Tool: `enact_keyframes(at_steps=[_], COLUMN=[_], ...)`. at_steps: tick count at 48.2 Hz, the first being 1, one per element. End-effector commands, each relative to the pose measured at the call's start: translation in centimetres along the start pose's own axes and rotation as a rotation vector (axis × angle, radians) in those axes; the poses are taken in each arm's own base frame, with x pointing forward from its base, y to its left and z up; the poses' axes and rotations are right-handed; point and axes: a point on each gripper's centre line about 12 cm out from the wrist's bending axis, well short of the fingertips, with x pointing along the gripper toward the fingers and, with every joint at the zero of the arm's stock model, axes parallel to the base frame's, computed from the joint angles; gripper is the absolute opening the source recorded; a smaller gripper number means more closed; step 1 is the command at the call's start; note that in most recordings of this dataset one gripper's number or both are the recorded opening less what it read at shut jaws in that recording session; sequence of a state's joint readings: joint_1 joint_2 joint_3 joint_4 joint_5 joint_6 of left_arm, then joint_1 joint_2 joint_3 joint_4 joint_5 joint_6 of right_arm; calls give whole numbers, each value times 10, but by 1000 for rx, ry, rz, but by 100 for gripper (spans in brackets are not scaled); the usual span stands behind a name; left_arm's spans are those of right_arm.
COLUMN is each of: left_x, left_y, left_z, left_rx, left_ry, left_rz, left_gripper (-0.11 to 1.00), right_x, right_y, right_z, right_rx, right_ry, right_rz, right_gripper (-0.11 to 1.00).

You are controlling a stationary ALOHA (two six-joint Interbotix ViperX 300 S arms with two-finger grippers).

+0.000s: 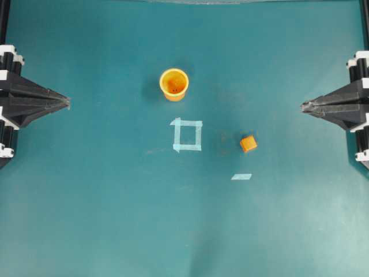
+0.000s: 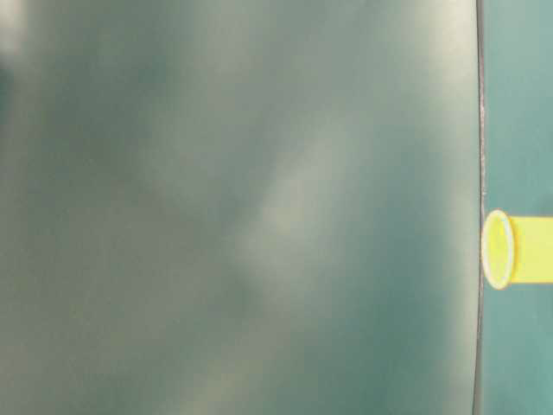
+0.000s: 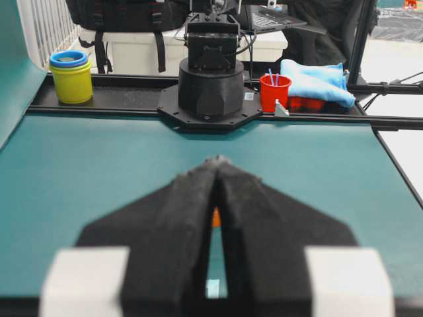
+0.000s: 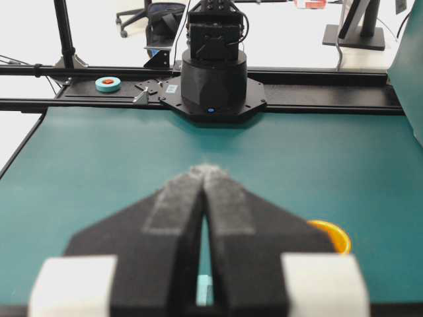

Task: Move the cup toward the block with left arm.
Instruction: 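Move the left gripper open toward the orange cup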

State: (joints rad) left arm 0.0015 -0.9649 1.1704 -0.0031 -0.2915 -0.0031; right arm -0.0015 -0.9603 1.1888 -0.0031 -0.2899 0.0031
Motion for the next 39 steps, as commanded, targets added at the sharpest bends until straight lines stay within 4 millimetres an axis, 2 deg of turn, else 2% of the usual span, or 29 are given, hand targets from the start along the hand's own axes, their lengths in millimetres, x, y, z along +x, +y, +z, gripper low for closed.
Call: enact_keyframes(at_steps=[1, 10, 18, 23, 33, 36, 39], left_x=[4, 12, 30, 45, 73, 83, 91], left_y=[10, 32, 41, 44, 49, 51, 54], left_z=[-5, -24, -45, -58, -77, -84, -89], left_rx=[12, -12, -15, -16, -13, -14, -15], left_ry=[61, 182, 285, 351, 441, 453, 454], left_rz=[51, 150, 175, 176, 171, 172, 178], left_gripper=[-1, 1, 10, 28, 77, 85, 88], right_x=[3, 5, 6, 7, 7, 8, 9], right_y=[0, 0, 0, 0, 0, 0, 0], right_z=[16, 19, 18, 16, 14, 12, 11], right_rx=[0, 0, -3, -6, -8, -8, -8], right_ry=[-43, -44, -35, -23, -12, -2, 5], right_rz=[-2, -2, -2, -2, -2, -2, -2], right_gripper=[0, 0, 0, 0, 0, 0, 0])
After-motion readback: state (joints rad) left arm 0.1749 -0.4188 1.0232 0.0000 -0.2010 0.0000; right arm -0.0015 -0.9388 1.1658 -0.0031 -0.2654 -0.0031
